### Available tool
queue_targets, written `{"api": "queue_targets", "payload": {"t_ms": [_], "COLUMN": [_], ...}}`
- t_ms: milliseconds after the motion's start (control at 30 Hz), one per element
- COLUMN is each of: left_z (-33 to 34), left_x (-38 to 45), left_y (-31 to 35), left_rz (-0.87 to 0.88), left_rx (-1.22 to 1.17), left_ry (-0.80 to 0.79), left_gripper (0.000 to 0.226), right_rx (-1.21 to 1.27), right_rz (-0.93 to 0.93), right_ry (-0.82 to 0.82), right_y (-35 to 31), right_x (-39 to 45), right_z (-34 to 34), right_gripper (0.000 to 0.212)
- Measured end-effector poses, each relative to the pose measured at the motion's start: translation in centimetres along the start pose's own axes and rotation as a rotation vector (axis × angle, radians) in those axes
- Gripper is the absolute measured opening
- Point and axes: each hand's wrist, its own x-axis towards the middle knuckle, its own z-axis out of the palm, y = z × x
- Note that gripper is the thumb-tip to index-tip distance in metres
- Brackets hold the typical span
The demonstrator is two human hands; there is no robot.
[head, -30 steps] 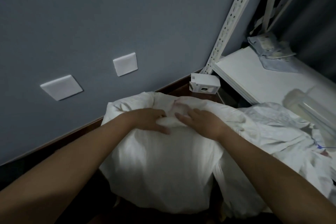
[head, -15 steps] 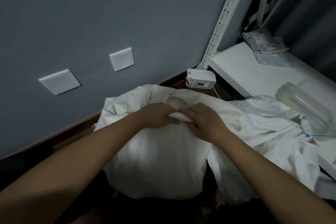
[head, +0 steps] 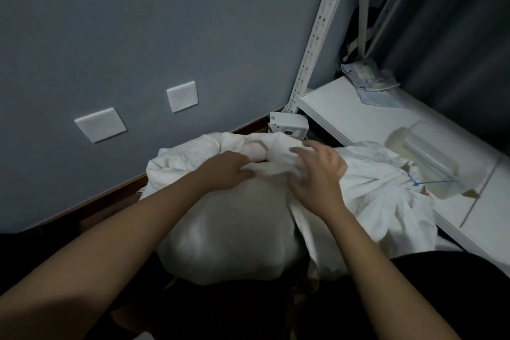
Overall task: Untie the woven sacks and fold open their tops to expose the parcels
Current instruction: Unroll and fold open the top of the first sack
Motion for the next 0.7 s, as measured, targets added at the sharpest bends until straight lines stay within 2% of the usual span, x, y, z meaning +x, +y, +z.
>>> {"api": "queue_targets", "payload": {"t_ms": [67, 133, 233, 300, 367, 467, 533, 567, 633, 700], "left_z": [0.2, 0.1, -0.4, -1.0, -1.7, -2.7, -3.3, -3.5, -3.7, -3.2], "left_x": [-0.9, -1.8, -3.1, -4.3, -5.6, -7.0, -7.2, -7.0, -6.4, -5.4], "left_y": [0.4, 1.0, 1.9, 2.0, 1.8, 1.9, 2.8, 3.5, 5.3, 7.2], "left_rz": [-0.030, -0.060, -0.060, -0.059, -0.069, -0.121, -0.134, -0.148, -0.159, -0.111], "left_rx": [0.052, 0.067, 0.131, 0.179, 0.208, 0.152, 0.094, 0.050, -0.145, -0.309], "left_ry": [0.018, 0.017, 0.024, 0.008, -0.034, -0.116, -0.169, -0.190, -0.119, -0.010], "left_gripper": [0.025, 0.024, 0.026, 0.028, 0.024, 0.037, 0.033, 0.042, 0.071, 0.063], "right_rx": [0.171, 0.318, 0.793, 1.091, 1.314, 1.663, 1.678, 1.659, 1.629, 1.619], "right_rz": [0.386, 0.698, 1.002, 1.123, 1.136, 0.997, 0.926, 0.920, 0.930, 0.893], "right_ry": [0.093, 0.049, -0.178, -0.132, 0.001, 0.040, -0.019, -0.055, -0.123, -0.183], "right_y": [0.0, 0.5, 0.6, -0.3, -1.0, -2.9, -4.6, -5.3, -6.3, -6.8], "right_x": [-1.4, -1.9, -2.0, -1.4, 0.7, 4.5, 5.6, 5.5, 4.8, 4.3], "right_z": [-1.0, -1.0, 0.0, -0.3, -1.0, -3.3, -4.2, -4.4, -4.3, -4.5], "right_gripper": [0.049, 0.060, 0.070, 0.057, 0.036, 0.034, 0.035, 0.035, 0.037, 0.035]}}
